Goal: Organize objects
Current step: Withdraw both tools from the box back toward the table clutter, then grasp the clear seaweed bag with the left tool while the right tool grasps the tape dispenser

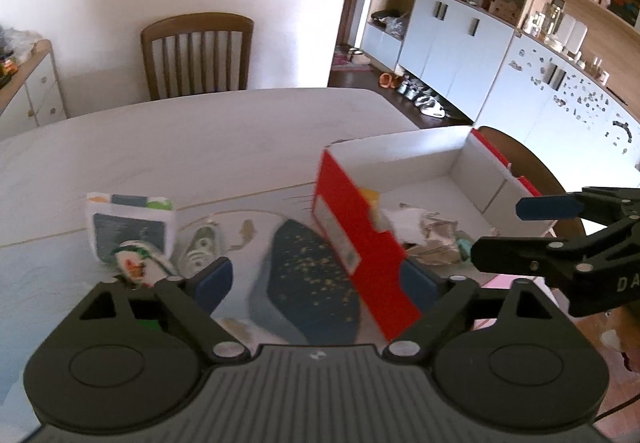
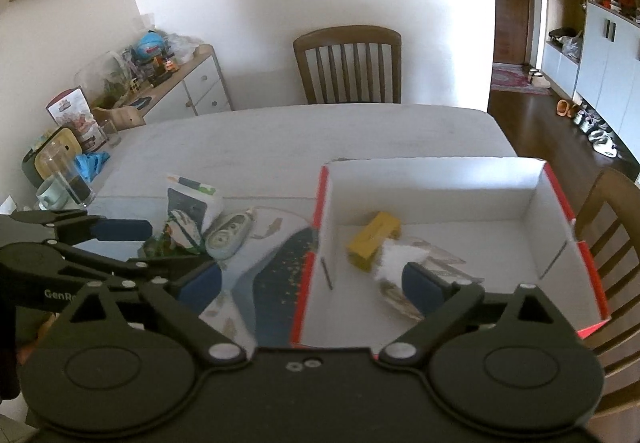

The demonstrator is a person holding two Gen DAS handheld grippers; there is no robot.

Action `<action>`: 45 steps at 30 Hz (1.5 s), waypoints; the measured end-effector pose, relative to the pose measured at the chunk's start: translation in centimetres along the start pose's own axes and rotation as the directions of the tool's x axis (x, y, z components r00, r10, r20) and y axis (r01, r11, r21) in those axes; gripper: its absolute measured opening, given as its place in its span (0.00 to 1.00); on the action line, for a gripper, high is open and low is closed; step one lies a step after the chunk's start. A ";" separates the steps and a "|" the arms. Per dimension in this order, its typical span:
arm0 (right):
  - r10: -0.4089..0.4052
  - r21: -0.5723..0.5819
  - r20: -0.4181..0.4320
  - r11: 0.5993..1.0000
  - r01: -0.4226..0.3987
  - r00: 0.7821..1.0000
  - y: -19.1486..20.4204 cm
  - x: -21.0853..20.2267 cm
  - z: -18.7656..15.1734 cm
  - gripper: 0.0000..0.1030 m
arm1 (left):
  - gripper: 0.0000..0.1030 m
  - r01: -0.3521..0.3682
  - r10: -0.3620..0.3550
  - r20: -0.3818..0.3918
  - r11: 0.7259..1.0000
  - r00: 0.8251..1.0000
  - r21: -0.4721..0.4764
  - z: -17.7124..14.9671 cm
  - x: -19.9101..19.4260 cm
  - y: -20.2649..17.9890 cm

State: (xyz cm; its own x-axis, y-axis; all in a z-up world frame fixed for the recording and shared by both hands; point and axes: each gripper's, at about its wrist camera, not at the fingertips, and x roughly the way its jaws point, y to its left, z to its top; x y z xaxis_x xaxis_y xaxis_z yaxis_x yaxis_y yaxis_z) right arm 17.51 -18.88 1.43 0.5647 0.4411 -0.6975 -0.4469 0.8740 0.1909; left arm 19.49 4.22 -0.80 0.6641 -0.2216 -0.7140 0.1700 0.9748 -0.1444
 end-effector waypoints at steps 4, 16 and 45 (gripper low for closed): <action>0.004 -0.010 -0.006 1.000 -0.004 1.000 1.8 0.7 0.1 0.95 | 0.98 -0.014 0.014 0.008 1.000 1.000 -0.008 -0.4 -0.4 2.0; 0.009 -0.031 -0.046 0.999 -0.010 0.999 6.5 4.1 0.5 0.96 | 1.00 -0.053 0.053 0.008 0.998 0.999 -0.039 -2.6 -0.6 9.1; -0.067 -0.030 -0.175 0.998 0.063 0.982 8.0 16.0 3.4 0.95 | 1.00 -0.158 0.151 -0.112 0.986 0.982 -0.059 -6.2 6.6 21.0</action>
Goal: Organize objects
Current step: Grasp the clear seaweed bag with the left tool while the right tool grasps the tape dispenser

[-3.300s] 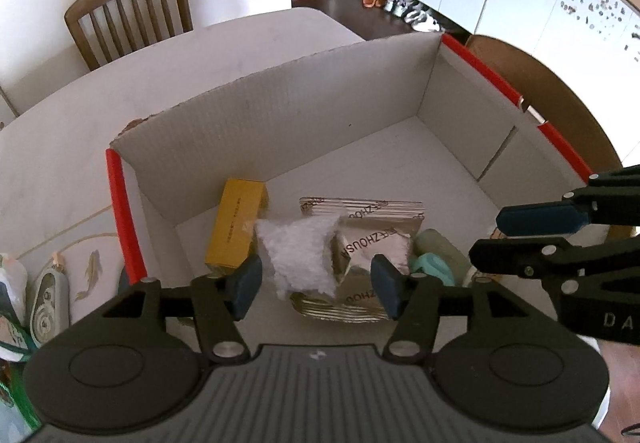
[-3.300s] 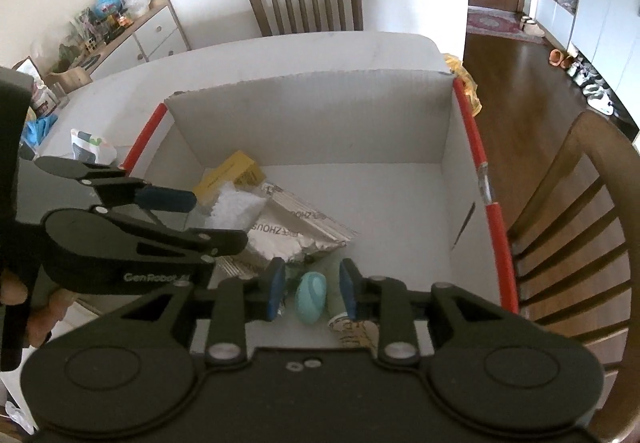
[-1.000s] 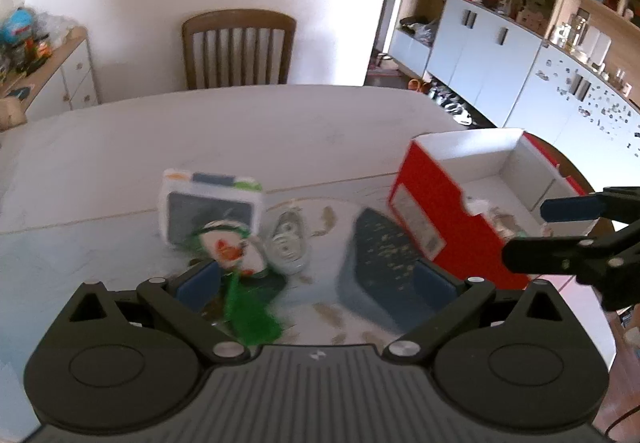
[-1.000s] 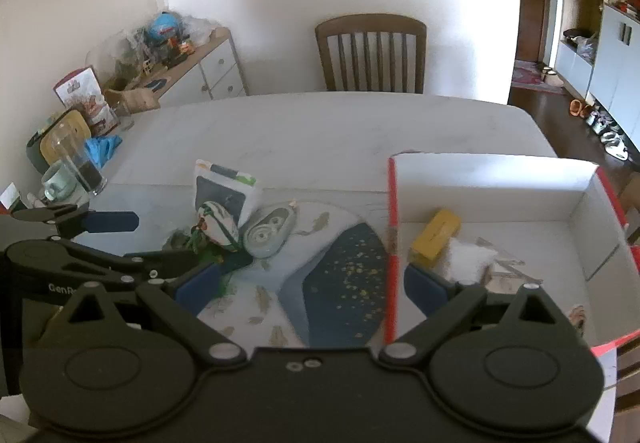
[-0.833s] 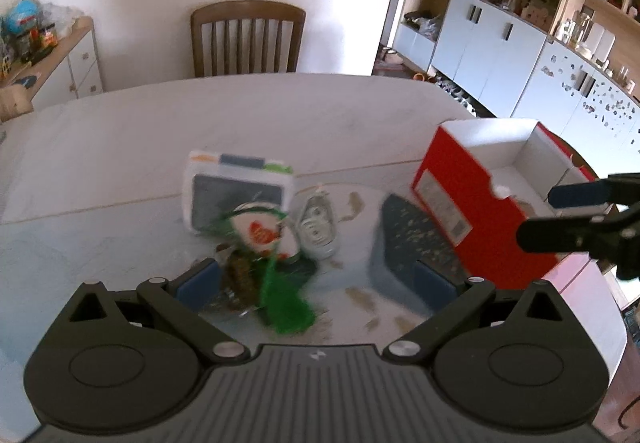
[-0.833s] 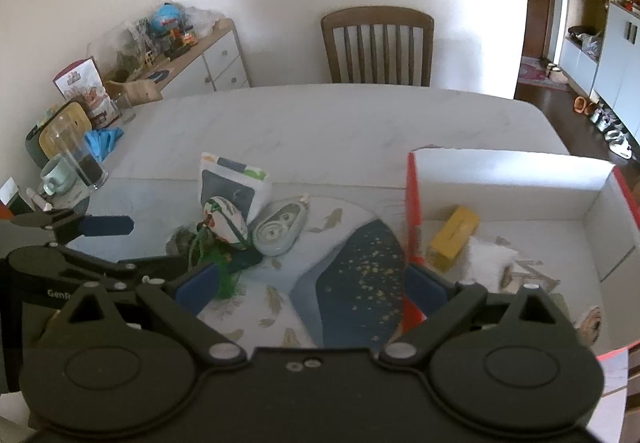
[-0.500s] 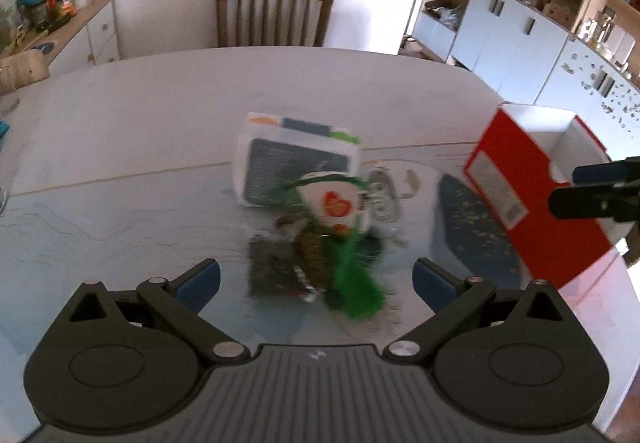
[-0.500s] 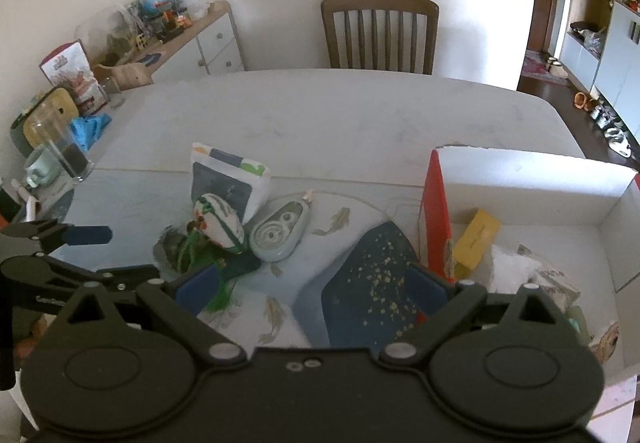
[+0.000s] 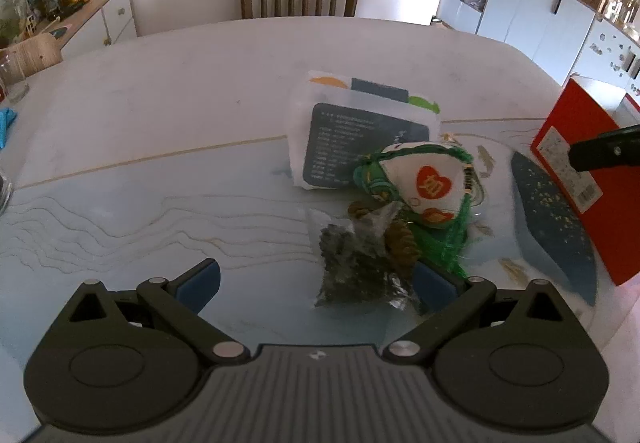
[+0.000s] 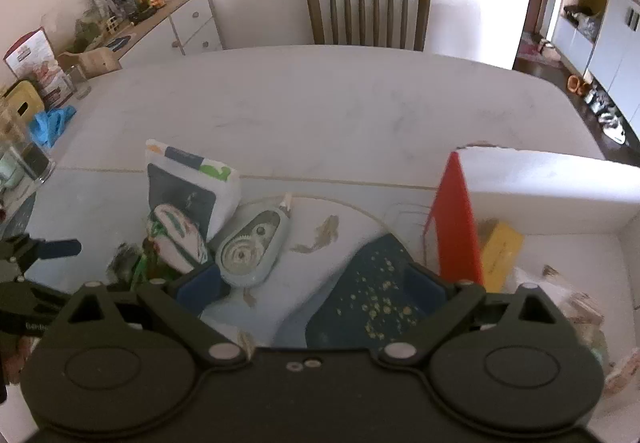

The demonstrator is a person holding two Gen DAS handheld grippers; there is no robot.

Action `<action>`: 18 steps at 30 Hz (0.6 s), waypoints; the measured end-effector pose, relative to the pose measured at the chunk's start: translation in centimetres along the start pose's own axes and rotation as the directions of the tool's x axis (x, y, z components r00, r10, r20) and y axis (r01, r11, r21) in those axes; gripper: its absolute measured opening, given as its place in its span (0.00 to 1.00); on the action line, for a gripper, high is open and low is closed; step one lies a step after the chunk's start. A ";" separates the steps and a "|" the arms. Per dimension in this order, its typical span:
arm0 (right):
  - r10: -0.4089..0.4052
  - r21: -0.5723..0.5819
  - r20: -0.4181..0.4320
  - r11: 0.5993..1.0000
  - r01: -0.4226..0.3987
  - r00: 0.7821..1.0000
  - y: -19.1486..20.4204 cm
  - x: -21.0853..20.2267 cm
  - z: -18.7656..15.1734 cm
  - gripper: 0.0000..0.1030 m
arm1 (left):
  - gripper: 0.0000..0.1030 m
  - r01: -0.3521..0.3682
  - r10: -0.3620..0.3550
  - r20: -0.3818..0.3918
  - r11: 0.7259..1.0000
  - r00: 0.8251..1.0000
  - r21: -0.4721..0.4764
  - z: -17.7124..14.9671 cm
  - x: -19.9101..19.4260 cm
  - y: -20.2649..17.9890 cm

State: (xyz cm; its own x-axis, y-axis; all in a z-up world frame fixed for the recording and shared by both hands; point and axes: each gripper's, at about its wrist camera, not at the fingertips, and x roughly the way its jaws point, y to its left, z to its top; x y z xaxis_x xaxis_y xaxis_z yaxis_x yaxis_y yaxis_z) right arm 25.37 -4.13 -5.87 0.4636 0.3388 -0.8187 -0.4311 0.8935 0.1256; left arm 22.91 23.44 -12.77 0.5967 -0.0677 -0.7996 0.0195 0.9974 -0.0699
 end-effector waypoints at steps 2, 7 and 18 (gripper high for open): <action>0.003 0.013 -0.010 1.000 -0.003 1.000 -0.1 0.9 0.4 0.94 | 1.00 0.011 -0.011 -0.004 1.000 1.000 -0.010 0.1 0.4 0.3; -0.024 -0.010 -0.003 1.000 0.024 1.000 0.6 2.8 1.2 0.98 | 1.00 0.043 -0.043 -0.012 0.999 0.999 -0.019 0.3 1.3 0.7; -0.013 -0.049 -0.069 0.999 0.009 0.998 2.6 7.3 2.6 0.90 | 0.99 0.107 -0.107 0.004 0.992 0.994 -0.073 0.3 1.4 1.4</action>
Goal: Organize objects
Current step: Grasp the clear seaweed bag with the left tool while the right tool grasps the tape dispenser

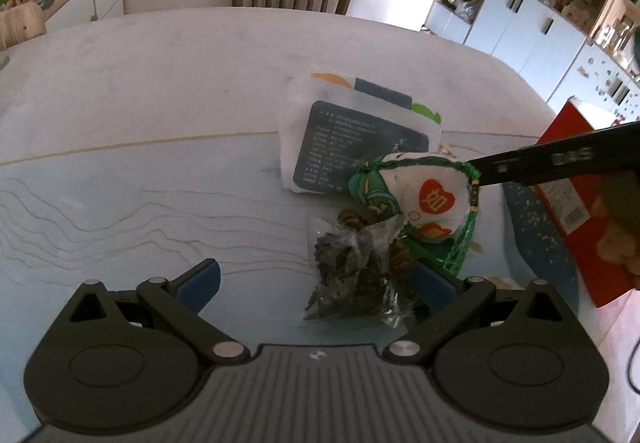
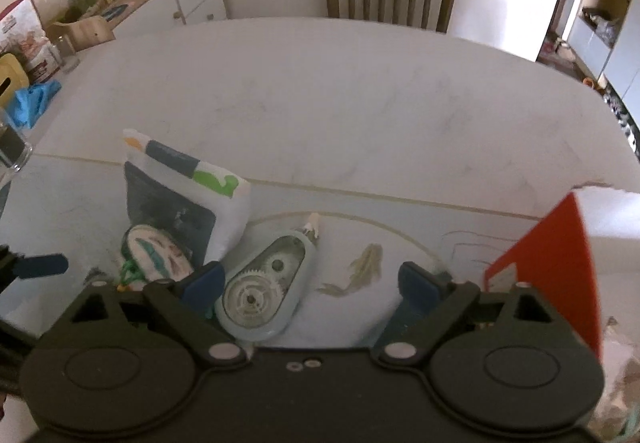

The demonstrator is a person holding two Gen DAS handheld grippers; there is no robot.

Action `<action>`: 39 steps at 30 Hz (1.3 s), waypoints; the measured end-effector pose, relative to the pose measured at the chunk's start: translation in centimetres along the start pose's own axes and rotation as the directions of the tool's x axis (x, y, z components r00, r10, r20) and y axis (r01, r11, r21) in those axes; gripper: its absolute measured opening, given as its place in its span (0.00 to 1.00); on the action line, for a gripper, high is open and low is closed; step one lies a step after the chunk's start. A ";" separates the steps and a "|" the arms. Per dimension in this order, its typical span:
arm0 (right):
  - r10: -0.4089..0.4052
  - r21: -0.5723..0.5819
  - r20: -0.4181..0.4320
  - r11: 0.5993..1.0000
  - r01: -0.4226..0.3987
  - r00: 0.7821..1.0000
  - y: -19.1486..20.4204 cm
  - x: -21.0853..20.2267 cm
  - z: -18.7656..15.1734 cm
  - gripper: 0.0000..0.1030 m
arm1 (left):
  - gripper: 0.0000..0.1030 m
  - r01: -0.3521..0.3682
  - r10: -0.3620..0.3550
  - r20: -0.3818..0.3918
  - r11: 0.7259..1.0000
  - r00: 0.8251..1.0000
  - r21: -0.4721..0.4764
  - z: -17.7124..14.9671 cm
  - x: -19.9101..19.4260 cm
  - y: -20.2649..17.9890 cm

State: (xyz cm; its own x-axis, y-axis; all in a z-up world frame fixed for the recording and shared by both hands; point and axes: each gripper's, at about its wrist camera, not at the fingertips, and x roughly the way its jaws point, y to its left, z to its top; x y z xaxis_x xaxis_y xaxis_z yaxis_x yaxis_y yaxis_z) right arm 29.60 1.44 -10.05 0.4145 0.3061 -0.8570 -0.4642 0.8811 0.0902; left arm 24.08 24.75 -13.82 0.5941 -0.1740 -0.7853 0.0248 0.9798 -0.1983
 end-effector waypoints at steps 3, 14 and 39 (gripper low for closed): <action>-0.003 0.020 -0.019 1.000 0.004 1.000 -0.1 1.1 0.3 0.90 | 0.99 0.014 -0.014 0.010 1.000 1.000 -0.007 0.1 -0.1 0.1; 0.028 0.014 -0.075 1.000 -0.027 0.997 1.2 3.8 -0.4 0.87 | 0.62 0.089 -0.090 -0.009 0.996 0.996 -0.024 0.2 0.8 0.0; 0.051 -0.099 -0.069 0.993 -0.057 0.996 1.1 -0.1 -6.5 0.55 | 0.31 0.086 -0.085 0.008 0.989 0.996 -0.122 -2.5 -3.3 -0.9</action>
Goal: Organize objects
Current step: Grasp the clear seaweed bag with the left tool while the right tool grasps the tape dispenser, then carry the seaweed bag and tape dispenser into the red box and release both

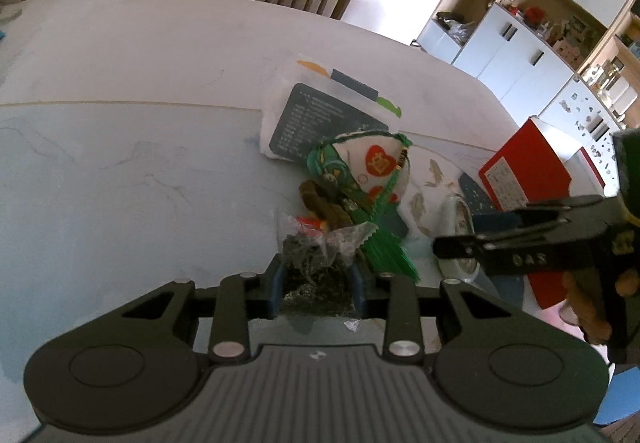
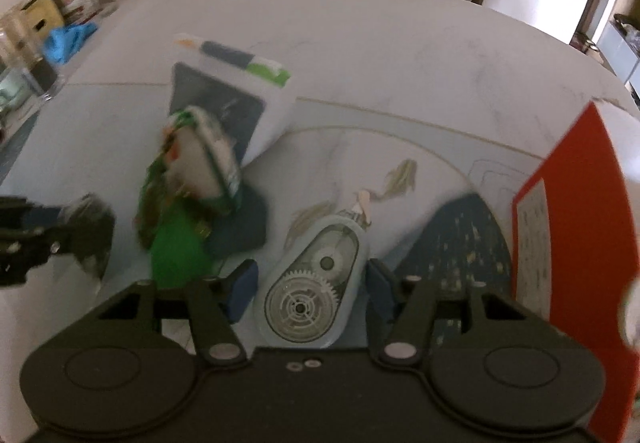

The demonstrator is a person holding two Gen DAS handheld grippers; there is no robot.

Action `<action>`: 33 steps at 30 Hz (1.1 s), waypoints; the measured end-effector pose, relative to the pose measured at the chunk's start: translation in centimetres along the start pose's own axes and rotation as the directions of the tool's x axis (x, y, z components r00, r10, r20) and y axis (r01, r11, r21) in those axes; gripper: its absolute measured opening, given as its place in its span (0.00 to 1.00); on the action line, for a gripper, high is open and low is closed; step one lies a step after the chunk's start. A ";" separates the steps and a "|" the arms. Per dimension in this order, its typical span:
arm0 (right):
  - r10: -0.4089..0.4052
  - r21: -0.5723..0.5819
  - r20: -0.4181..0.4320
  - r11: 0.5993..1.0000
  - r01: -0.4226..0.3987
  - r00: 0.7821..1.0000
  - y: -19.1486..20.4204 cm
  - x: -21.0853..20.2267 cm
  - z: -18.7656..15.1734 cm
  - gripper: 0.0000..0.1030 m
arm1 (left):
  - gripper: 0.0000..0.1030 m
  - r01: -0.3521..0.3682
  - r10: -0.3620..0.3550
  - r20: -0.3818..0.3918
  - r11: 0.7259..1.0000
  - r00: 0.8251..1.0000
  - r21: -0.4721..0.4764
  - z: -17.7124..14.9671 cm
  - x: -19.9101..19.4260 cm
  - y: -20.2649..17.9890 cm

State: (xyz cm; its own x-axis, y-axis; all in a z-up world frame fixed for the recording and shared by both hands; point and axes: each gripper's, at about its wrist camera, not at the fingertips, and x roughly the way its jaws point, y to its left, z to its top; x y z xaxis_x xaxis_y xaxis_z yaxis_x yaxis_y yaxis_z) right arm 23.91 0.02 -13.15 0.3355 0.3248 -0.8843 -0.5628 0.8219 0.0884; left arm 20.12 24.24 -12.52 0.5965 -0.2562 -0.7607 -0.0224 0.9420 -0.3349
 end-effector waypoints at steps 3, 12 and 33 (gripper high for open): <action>0.018 -0.008 0.013 1.000 -0.017 1.000 0.1 -1.4 -1.1 0.50 | 0.31 -0.003 0.003 -0.001 1.000 1.000 -0.002 -0.4 -0.9 -0.7; 0.035 -0.007 0.041 0.999 -0.035 0.999 0.0 -5.2 -3.3 0.43 | 0.31 0.001 -0.001 0.006 1.000 1.000 0.026 -1.6 -2.8 -3.5; 0.060 -0.013 0.125 0.998 -0.059 0.990 -3.9 -16.5 -7.6 0.42 | 0.31 0.102 -0.104 0.001 0.976 0.995 0.192 -1.4 -3.9 -14.9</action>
State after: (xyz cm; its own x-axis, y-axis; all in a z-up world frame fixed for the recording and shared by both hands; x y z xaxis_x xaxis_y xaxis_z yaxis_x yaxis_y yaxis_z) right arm 14.78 -12.08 -2.37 0.3926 0.4296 -0.8132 -0.5915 0.7950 0.1345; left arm 16.99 10.91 -5.39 0.5965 -0.3524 -0.7211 0.1932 0.9351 -0.2972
